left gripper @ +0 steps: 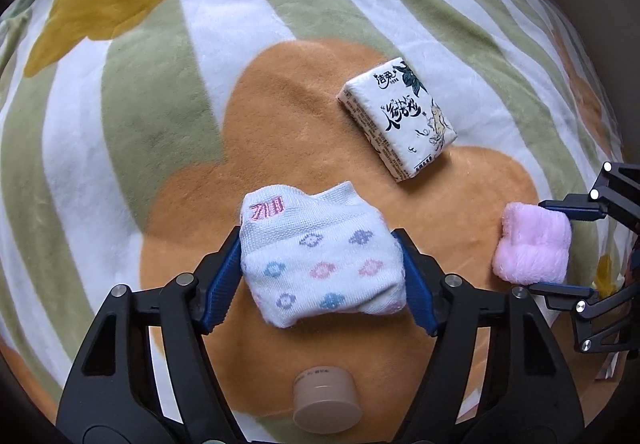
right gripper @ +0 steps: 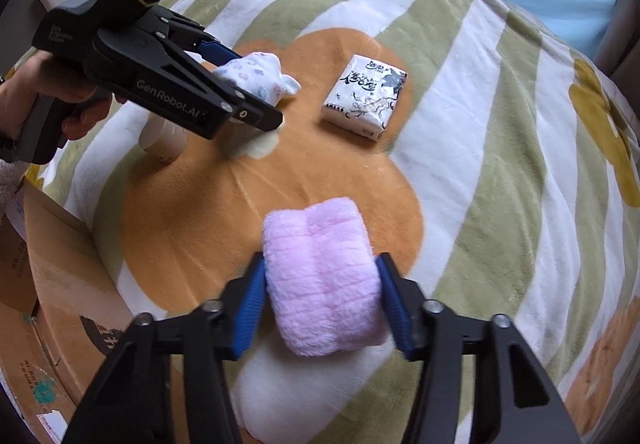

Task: Organize objects
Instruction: 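Grasp the white sock bundle with the left tool while the right tool grasps the pink towel, then carry the sock bundle and pink towel into the cardboard box and release both, then move both tools back toward the beige lid and tissue pack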

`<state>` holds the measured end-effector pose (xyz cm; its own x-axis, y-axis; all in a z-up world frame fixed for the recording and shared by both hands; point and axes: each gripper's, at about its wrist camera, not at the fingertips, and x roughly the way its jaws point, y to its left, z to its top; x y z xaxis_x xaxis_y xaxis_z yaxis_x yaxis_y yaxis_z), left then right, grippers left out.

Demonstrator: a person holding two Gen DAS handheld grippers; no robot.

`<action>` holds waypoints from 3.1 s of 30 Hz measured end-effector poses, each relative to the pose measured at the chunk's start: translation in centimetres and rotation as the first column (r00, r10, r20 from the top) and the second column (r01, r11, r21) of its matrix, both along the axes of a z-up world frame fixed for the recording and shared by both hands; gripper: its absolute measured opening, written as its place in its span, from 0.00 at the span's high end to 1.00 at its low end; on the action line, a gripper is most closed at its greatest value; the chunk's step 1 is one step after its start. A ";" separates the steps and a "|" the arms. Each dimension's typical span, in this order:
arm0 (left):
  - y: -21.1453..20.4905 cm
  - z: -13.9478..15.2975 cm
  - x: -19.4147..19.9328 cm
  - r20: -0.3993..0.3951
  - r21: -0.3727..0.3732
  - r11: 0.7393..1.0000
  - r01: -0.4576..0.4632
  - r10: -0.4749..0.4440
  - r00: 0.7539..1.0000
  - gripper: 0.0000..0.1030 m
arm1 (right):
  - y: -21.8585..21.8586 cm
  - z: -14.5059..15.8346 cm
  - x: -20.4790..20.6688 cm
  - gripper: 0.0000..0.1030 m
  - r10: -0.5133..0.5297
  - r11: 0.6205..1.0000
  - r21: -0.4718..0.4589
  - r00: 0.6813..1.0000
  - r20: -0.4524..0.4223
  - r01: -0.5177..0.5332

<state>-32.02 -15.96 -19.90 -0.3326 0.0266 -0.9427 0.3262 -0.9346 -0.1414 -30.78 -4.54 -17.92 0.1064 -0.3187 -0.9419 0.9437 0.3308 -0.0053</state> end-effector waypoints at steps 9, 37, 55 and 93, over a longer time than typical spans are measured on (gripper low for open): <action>0.3 2.8 1.1 -0.070 -0.013 1.000 -0.013 0.012 0.997 0.35 | 0.8 1.6 -0.5 0.58 -0.035 0.999 -0.029 0.999 0.018 0.035; 14.0 18.8 19.5 -0.318 -0.110 0.994 -0.019 -0.017 0.948 0.35 | 15.0 16.2 4.3 0.58 -0.015 0.972 -0.229 0.989 0.145 0.048; 19.8 10.3 25.9 -0.213 -0.078 0.997 0.014 -0.031 0.976 0.35 | 21.9 8.5 5.2 0.58 -0.040 0.994 -0.098 0.987 0.158 0.056; 20.5 10.5 25.4 -0.174 -0.042 0.997 0.067 -0.073 0.982 0.00 | 21.3 8.0 5.7 0.22 -0.019 0.998 -0.064 0.990 0.139 0.028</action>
